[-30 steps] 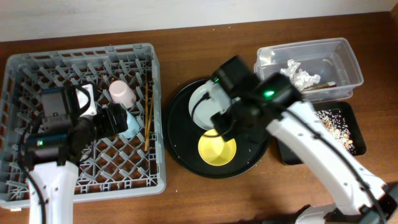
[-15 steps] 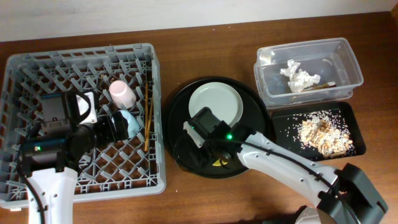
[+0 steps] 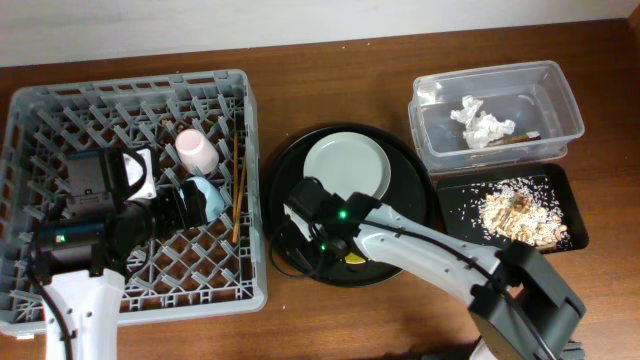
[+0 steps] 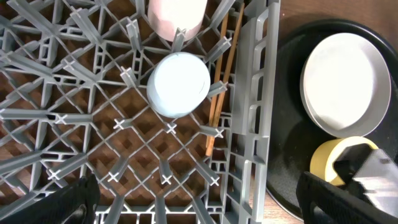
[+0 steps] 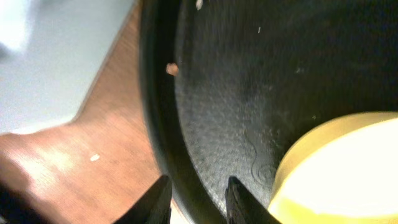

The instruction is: Sort waste into correct bins and load items into the dishwasher rack

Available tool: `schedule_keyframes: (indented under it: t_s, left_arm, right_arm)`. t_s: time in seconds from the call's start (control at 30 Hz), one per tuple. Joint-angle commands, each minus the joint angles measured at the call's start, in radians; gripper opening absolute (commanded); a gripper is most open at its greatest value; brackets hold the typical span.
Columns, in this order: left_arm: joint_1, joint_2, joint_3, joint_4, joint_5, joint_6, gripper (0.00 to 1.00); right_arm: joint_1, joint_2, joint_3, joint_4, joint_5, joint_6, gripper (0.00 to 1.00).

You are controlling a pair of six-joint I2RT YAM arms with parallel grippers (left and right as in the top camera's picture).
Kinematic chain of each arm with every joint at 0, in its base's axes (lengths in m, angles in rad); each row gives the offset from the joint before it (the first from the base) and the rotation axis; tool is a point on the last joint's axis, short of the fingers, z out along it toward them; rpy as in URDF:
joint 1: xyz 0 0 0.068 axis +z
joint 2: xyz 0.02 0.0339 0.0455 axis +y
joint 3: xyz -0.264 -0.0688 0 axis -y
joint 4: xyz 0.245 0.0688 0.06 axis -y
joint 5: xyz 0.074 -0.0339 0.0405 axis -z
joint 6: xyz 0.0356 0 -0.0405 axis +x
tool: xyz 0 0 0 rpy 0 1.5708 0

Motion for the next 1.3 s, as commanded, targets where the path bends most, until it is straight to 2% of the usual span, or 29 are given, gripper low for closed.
schedule_keyframes:
  t_s: [0.0, 0.07, 0.23, 0.43, 0.53, 0.63, 0.73, 0.8, 0.93, 0.97, 1.0, 1.03, 1.07, 1.13, 1.27]
  left_arm:
    - [-0.002, -0.008, 0.011, -0.01, 0.011, -0.005, 0.99]
    - [-0.002, -0.008, 0.011, -0.012, 0.011, -0.005, 0.99]
    - [-0.002, -0.008, 0.011, -0.012, 0.011, -0.006, 0.99]
    - [-0.002, -0.008, 0.011, -0.012, 0.011, -0.005, 0.99]
    - [-0.002, -0.008, 0.011, -0.012, 0.024, -0.005, 0.99]
    - [-0.009, -0.008, 0.011, -0.015, 0.156, 0.0, 0.97]
    - [-0.106, -0.008, 0.011, -0.015, 0.191, 0.018, 0.92]
    - [-0.26, -0.005, 0.011, 0.01, 0.191, 0.016, 0.89]
    - [-0.566, 0.043, 0.011, 0.109, 0.177, 0.016, 0.89]
    - [-0.662, 0.072, 0.011, 0.137, 0.141, 0.008, 0.84]
    - [-0.75, 0.107, 0.011, 0.167, 0.09, -0.012, 0.84]
    - [-0.813, 0.139, 0.011, 0.194, 0.051, -0.026, 0.84]
    - [-0.865, 0.172, 0.011, 0.221, 0.027, -0.028, 0.84]
    - [-0.966, 0.258, 0.011, 0.294, 0.008, -0.028, 0.84]
    - [-1.047, 0.389, 0.011, 0.394, -0.05, -0.028, 0.83]
  right_arm:
    - [0.003, -0.041, 0.09, -0.092, 0.104, 0.011, 0.3]
    - [0.004, -0.035, 0.074, -0.126, 0.124, 0.011, 0.3]
    - [0.003, -0.013, -0.038, -0.038, 0.147, 0.011, 0.3]
    - [0.003, -0.01, -0.042, -0.014, 0.15, 0.01, 0.3]
    - [0.002, -0.055, 0.044, -0.055, 0.147, 0.01, 0.31]
    - [-0.053, -0.125, 0.172, -0.159, 0.177, 0.012, 0.34]
    - [-0.225, -0.19, 0.264, -0.287, 0.179, 0.047, 0.35]
    - [-0.436, -0.243, 0.274, -0.343, 0.162, 0.053, 0.36]
    - [-0.781, -0.303, 0.274, -0.428, 0.119, 0.052, 0.4]
    - [-0.888, -0.313, 0.274, -0.452, 0.119, 0.052, 0.42]
    - [-0.974, -0.313, 0.274, -0.467, 0.119, 0.052, 0.52]
    - [-1.038, -0.311, 0.274, -0.478, 0.119, 0.052, 0.9]
    - [-1.099, -0.309, 0.273, -0.484, 0.119, 0.052, 0.99]
    - [-1.209, -0.305, 0.273, -0.501, 0.119, 0.052, 0.99]
    - [-1.296, -0.304, 0.273, -0.5, 0.119, 0.052, 0.99]
